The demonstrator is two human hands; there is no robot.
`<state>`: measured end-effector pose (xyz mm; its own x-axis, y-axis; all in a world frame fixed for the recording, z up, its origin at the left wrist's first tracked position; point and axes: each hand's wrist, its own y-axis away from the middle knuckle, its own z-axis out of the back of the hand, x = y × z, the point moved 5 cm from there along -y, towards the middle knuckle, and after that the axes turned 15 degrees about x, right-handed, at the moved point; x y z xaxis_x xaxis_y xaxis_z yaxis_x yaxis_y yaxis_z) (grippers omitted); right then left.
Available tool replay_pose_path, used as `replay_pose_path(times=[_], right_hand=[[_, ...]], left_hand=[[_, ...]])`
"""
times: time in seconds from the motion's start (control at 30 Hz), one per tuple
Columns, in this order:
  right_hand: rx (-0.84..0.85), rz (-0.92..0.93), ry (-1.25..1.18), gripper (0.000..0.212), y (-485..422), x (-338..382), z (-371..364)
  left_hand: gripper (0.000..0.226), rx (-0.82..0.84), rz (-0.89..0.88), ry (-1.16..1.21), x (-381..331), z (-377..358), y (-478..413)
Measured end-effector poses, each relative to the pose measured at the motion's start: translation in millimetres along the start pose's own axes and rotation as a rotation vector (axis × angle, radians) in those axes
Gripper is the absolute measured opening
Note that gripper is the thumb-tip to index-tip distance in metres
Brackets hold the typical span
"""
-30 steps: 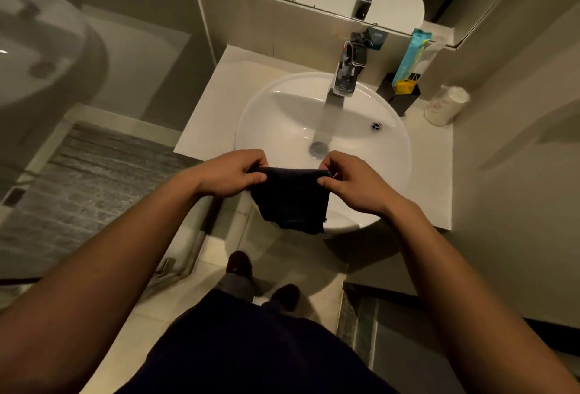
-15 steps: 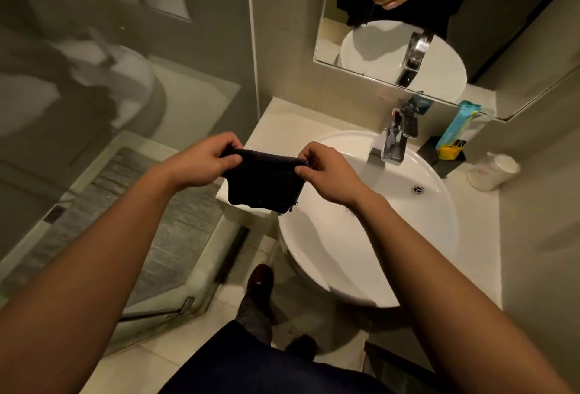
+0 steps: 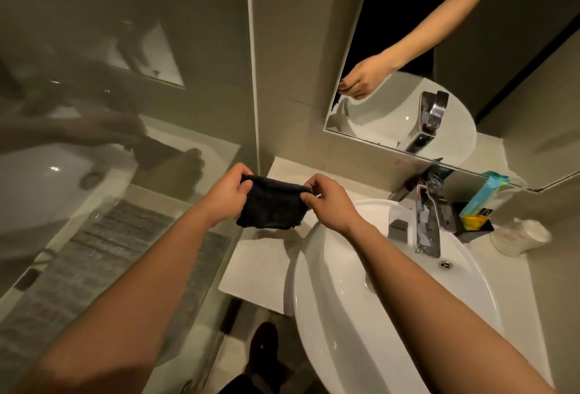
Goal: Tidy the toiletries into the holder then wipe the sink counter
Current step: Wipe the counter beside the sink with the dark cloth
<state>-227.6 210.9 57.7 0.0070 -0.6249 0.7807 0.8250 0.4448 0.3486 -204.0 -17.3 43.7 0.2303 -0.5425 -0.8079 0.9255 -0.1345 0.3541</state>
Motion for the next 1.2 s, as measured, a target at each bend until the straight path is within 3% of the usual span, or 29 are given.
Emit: replay_pose_path(times=[0.17,0.27,0.37,0.43,0.6,0.8,1.0,1.2], right_hand=[[-0.029,-0.104,-0.130,0.013,-58.3,-18.4,21.5],[-0.067,-0.181,-0.188,0.025,-99.4,-37.2,33.5],[-0.138,-0.235,-0.138,0.010,-134.6,-65.7,42.6],[-0.133,-0.278,-0.016,0.023,-145.1,-82.8,43.8],[-0.111,-0.287,0.172,0.035,-130.7,-91.8,36.8],[-0.235,-0.271,0.416,0.036,-84.5,-90.5,32.7],[-0.336,-0.513,0.482,0.070,-16.6,-123.9,10.2],[-0.362,-0.700,0.466,0.081,2.5,-154.0,-8.0]], left_hand=[[0.008,0.046,0.073,-0.027,-3.2,9.2,-73.6],[0.009,0.029,0.102,-0.055,-1.7,15.9,-125.2],[0.038,0.012,0.144,-0.090,7.4,10.9,-166.9],[0.049,-0.008,0.188,-0.110,19.6,-0.3,-180.4],[0.043,-0.040,0.175,-0.230,48.8,-41.2,-182.3],[0.066,-0.049,0.169,-0.450,42.2,-78.8,-181.9],[0.087,-0.076,0.238,-0.580,38.4,-107.5,-196.5],[0.096,-0.095,0.296,-0.645,42.6,-118.7,-211.5]])
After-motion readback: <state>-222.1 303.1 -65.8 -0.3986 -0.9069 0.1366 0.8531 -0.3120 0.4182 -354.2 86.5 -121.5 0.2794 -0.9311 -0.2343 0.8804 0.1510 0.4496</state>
